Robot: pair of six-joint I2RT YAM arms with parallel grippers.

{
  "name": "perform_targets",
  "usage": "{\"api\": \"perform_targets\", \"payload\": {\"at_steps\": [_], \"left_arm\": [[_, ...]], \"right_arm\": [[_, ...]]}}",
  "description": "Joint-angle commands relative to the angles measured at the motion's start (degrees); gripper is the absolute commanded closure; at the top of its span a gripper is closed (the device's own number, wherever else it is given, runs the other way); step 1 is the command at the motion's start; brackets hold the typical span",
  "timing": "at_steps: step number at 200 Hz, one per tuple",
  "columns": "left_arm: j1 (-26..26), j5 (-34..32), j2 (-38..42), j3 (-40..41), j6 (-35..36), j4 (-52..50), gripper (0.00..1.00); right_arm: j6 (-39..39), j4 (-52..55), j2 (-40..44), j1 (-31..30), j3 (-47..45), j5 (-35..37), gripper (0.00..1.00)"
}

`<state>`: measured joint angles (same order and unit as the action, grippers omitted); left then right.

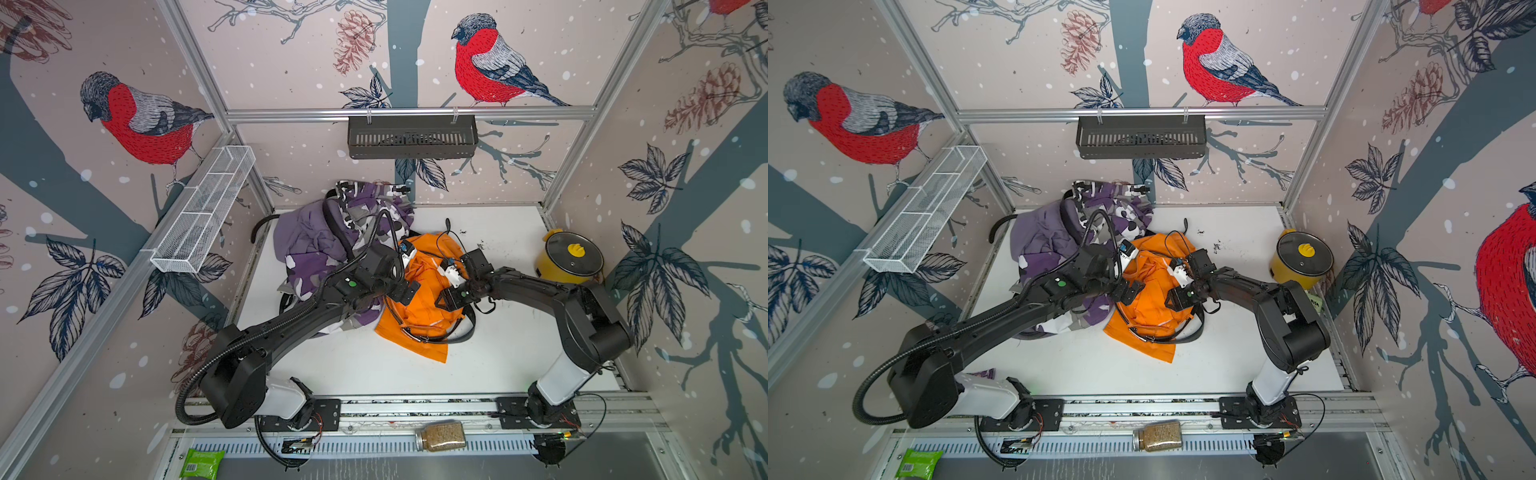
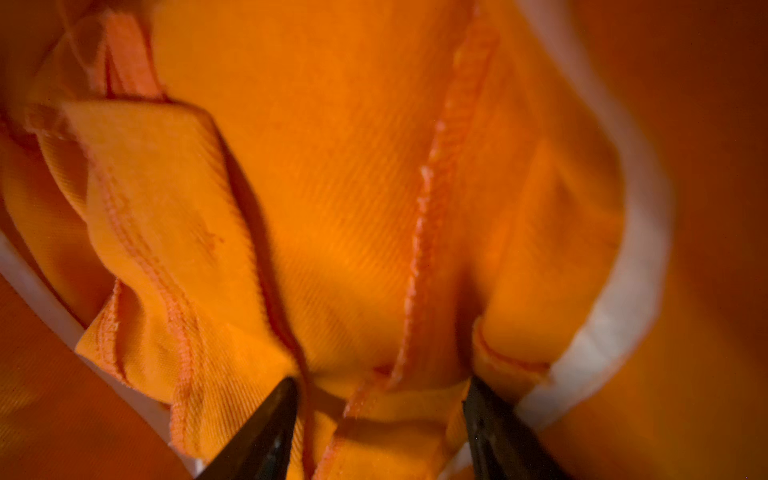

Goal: Remove the belt from the trousers
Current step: Adjust the trousers at the center of the board.

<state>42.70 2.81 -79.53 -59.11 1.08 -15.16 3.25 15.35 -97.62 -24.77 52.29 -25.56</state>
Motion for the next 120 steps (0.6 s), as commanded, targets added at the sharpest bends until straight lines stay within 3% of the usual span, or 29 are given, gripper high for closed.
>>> {"api": "perform_targets", "payload": {"at_steps": [1,37,65,84,120], "left_arm": [[1.77,-3.03,0.35,-0.62,4.74,-9.06,0.02],[3.53,-2.19,-2.33,1.27,3.81,-9.21,0.02],[3.53,-5.32,-9.35,-1.31,2.21,-10.11,0.02],[3.52,-6.47,-11.62,-3.07,1.43,-10.31,0.05],[3.01,-9.96,-7.76,-1.38,-1.55,-7.76,0.05]], "right_arm": [[1.37,3.72,-1.58,1.76,0.12,4.55,0.36],[-1.67,8.54,-1.77,3.29,3.44,8.51,0.35],[-3.78,10.60,-1.79,3.29,5.13,10.25,0.34],[-6.64,10.22,3.96,-1.02,4.55,10.23,0.28],[-7.03,9.69,14.56,-11.64,2.68,12.49,0.15]]}}
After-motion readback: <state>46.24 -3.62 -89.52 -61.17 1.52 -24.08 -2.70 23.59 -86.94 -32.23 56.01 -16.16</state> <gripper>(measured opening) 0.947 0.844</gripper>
